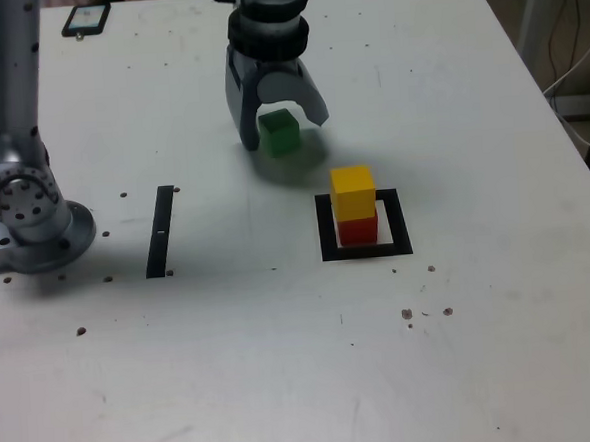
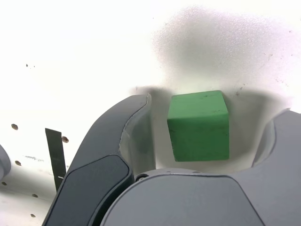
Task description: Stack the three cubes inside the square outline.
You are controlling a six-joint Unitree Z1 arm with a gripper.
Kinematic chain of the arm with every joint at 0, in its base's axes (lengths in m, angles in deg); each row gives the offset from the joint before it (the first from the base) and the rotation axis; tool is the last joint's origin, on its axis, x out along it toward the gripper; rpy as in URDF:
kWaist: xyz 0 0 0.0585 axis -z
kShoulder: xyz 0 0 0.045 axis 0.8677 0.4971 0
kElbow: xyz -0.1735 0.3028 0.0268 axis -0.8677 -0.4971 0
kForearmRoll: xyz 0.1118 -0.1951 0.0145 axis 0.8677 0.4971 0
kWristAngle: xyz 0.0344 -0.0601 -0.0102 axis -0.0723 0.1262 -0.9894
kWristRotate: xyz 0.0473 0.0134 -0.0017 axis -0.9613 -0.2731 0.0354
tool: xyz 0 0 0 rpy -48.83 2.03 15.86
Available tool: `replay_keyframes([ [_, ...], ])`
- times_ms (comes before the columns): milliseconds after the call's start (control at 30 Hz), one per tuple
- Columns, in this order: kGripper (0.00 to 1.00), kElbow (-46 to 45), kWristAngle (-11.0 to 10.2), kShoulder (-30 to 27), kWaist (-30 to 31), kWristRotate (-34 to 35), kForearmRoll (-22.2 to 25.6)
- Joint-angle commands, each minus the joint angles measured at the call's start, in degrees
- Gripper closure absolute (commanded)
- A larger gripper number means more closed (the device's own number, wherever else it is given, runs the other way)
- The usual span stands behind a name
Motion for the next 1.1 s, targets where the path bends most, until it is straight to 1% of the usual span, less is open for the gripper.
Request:
replay_keyframes([
  [0, 0.26, -0.2, -0.2, 0.3, 0.0, -0.1, -0.1],
  [100, 0.32, -0.2, -0.6, 0.1, -0.1, -0.1, 0.0],
  [233, 0.35, 0.6, -0.9, 0.2, -0.1, -0.2, 0.8],
  [300, 0.37, 1.1, -0.5, 0.6, -0.2, -0.4, 1.2],
  [500, 0.50, 2.2, 1.1, 1.3, -0.2, -1.1, 1.8],
  [633, 0.51, 3.9, 1.3, 1.5, -0.5, -1.8, 4.0],
  [767, 0.52, 4.8, 2.0, 2.0, -0.6, -2.6, 5.3],
  [833, 0.56, 4.8, 2.2, 2.2, -0.6, -2.8, 5.1],
  [967, 0.67, 4.7, 1.9, 2.3, -0.6, -3.3, 4.7],
  [1067, 0.71, 4.5, 2.1, 2.3, -0.6, -3.9, 4.5],
])
